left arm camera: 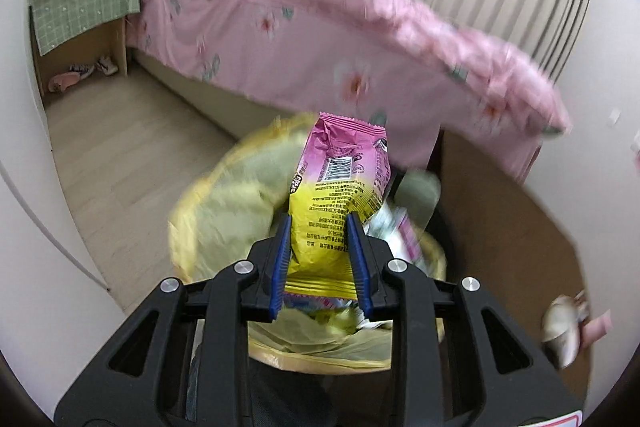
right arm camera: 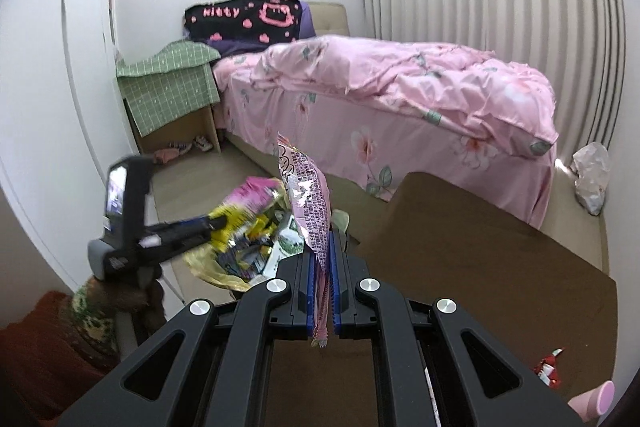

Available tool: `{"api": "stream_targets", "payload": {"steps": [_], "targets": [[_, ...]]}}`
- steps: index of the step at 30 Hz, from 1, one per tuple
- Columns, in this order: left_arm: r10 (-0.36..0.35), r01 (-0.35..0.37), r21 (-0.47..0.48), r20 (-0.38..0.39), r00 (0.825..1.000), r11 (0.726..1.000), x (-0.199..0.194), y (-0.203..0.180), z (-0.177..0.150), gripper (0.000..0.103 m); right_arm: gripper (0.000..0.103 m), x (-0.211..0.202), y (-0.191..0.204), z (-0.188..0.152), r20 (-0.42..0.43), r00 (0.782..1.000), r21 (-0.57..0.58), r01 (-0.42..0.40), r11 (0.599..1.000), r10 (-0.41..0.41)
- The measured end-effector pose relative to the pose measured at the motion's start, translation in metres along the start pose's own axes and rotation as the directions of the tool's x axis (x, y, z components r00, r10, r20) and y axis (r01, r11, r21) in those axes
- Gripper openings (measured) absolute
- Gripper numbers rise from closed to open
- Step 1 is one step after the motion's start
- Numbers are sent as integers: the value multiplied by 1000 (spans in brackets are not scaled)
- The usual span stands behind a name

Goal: Collect trash
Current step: 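Carry the wafer wrapper into the yellow bag while the right gripper carries the pink wrapper there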

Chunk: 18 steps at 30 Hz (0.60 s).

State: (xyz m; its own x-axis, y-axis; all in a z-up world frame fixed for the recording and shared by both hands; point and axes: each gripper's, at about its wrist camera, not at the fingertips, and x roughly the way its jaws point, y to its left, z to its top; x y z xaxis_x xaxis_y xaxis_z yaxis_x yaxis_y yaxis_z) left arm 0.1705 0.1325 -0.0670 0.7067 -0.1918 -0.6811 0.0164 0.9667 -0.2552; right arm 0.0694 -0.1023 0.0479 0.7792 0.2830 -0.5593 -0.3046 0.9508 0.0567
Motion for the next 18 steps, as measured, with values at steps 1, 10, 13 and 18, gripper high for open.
{"api": "stream_targets", "payload": {"steps": [1, 10, 13, 18], "targets": [[4, -3, 20, -36, 999, 1000, 11, -2, -4, 26, 7, 8, -1, 1, -15, 1000, 4, -4, 1000, 4], [17, -19, -36, -73, 997, 999, 24, 12, -13, 26, 7, 87, 5, 7, -121, 988, 25, -92, 995, 94], [-14, 10, -67, -56, 998, 998, 19, 17, -15, 26, 7, 121, 12, 10, -167, 977, 31, -130, 991, 134], [-57, 53, -107, -37, 998, 993, 10, 28, -18, 26, 7, 168, 28, 14, -226, 957, 16, -184, 983, 183]]}}
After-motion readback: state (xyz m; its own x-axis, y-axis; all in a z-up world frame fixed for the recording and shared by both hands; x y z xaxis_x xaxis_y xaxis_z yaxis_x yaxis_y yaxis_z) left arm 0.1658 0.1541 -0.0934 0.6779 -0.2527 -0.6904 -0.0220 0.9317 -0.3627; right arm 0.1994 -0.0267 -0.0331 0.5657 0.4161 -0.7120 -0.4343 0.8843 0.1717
